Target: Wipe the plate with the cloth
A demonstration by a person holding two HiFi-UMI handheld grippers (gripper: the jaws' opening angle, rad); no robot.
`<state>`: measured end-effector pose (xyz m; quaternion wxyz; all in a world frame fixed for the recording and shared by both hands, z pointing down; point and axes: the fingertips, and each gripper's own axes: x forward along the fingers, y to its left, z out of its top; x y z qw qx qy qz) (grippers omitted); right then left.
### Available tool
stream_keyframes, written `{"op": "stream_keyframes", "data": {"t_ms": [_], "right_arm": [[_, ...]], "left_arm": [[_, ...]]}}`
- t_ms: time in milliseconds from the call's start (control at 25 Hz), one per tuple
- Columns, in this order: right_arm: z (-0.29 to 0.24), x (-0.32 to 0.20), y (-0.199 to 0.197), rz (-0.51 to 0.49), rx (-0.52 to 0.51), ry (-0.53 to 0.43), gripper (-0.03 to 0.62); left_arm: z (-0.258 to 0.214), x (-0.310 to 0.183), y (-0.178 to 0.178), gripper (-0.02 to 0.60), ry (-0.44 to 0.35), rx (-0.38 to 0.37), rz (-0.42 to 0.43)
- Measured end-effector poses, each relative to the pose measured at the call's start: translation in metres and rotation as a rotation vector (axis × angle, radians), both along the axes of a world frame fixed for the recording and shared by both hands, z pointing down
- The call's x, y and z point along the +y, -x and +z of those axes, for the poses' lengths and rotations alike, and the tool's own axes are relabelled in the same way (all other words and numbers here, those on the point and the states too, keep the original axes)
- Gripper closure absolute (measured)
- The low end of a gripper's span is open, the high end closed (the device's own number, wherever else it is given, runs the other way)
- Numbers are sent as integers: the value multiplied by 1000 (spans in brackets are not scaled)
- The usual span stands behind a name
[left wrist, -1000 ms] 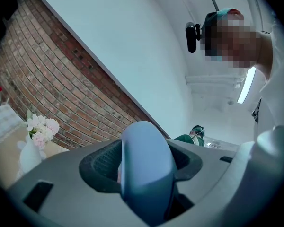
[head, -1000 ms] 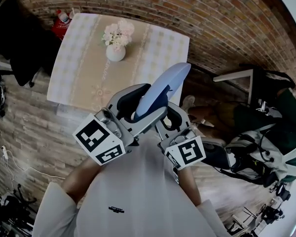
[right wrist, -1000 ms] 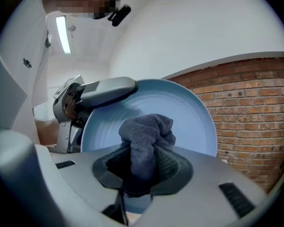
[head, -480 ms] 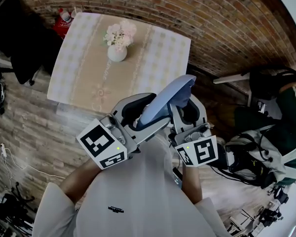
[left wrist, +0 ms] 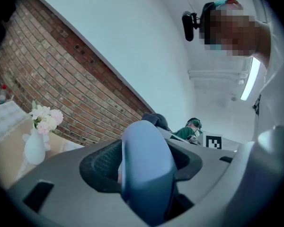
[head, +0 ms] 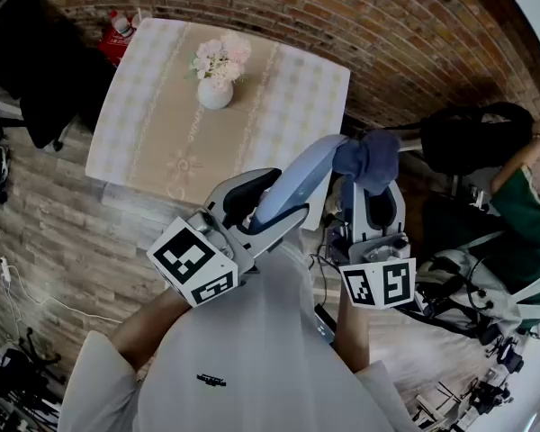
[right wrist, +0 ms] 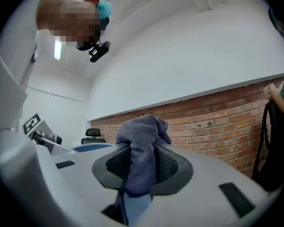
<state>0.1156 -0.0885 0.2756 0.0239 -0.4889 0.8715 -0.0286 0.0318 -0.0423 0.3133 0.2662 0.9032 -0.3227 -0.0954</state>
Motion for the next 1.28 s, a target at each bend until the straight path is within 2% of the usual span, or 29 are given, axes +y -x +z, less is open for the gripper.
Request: {"op": "stream_keyframes", "data": {"t_ms": [80,200,360,520,840,1000,1280], "right_arm": [[-9,8,10,-59,23,-18,470],[-14,22,34,-161,94,-44,470],[-6,26,56,-207,148,-49,470],[-1,14,49,-163,144,-25,470],[25,-15,16,-66,172,81,470],[41,-20,5,-31,170,143,470],[80,-29,-14,18,188,251,470]], "left_arm": [[5,-3,5,316,25,2,-18],[7,-4,6,316,20,-21,-20],[2,-3,3,316,-6,-37,5],[-3,0,2,316,-31,-42,25],[-3,5,2,316,-60,-36,67],[-8,9,4,316,-78,-43,71],[-18,6,3,316,-94,-14,64]]}}
